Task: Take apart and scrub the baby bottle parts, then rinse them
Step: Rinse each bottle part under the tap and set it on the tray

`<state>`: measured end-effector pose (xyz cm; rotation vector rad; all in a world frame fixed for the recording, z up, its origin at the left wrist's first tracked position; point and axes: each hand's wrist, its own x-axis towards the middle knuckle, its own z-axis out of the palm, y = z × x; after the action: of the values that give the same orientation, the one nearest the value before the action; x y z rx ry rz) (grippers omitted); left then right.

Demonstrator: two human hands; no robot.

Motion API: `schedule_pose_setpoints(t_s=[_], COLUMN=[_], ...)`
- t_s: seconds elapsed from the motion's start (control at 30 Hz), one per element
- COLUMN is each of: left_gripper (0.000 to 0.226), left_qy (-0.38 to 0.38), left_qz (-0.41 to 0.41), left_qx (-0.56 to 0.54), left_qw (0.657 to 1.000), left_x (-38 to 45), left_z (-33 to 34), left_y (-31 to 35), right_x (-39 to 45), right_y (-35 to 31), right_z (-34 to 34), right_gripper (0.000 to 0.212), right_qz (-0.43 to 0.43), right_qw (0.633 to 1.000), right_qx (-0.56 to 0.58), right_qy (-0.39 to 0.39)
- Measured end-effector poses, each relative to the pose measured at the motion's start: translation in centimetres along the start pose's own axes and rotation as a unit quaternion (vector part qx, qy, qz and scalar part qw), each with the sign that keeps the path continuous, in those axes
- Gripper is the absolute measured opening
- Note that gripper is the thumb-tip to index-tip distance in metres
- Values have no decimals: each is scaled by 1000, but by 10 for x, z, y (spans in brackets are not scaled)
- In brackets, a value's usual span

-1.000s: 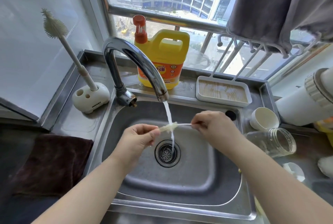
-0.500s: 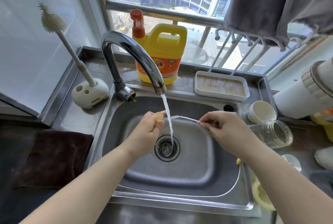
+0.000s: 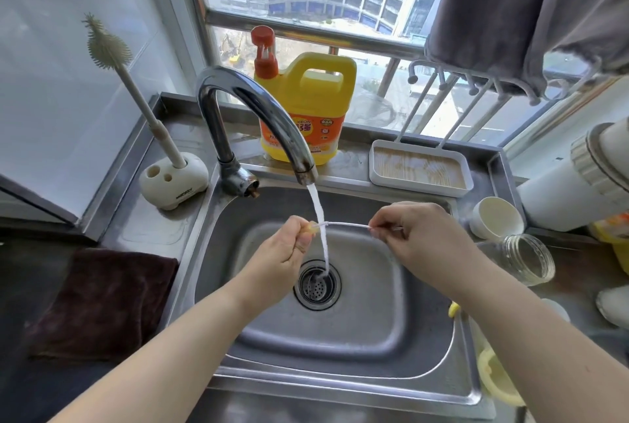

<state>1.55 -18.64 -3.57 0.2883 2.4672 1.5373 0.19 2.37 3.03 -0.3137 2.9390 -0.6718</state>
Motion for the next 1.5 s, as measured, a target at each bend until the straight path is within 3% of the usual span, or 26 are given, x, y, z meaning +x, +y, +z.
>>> schedule_pose_setpoints(t_s=[0.23,0.5,0.63,0.7,0.87,0.97,1.1,1.2,1.3,1.37,1.43,1.5], left_gripper=[14,17,14,16,22,24,33,25,23,31,26,17], left_qy=[-5,-3,-21,-27,-19,-23,-21,-29,-25,-31,-55,-65], left_qz=[18,0,-11,-12,-49,-49,-38,-36,-53,-78,-79,-70], left_qx=[-12,-56,-85,-96,-32,-28,-61,-108,-75,-45,-28,-28], left_qw=[1000,998,996,995,998,998,997,993,995,995,995,995], left_x=[2,13,13,13,12,10,10,11,11,11,9,7], left_z=[-4,-3,1,3,-6,-5,-5,-1,1,1,1,0], left_y=[-2,-10,-6,-3,-8,-7,-11,-15,-16,-16,-16,-18], right_x=[2,13,27,30,37,34,35,31,36,37,35,37], right_y=[-1,-9,-21,-31,-16,-19,-12,-21,-13,-14,-20,-18], right_z=[-2,9,12,19,3,13,11,19,12,14,20,19], right_gripper=[9,16,18,15,14,16,16,20,17,15,14,14], right_qz=[3,-79,-86,-112,-18,-45,-31,-79,-23,-30,-61,-41], right_qw=[1000,981,984,980,997,992,996,985,993,993,986,990], right_qx=[-10,-169,-153,-153,-13,-20,-56,-122,-87,-71,-80,-64], right_qy=[-9,-54,-38,-67,-75,-116,-70,-97,-75,-87,-130,-117])
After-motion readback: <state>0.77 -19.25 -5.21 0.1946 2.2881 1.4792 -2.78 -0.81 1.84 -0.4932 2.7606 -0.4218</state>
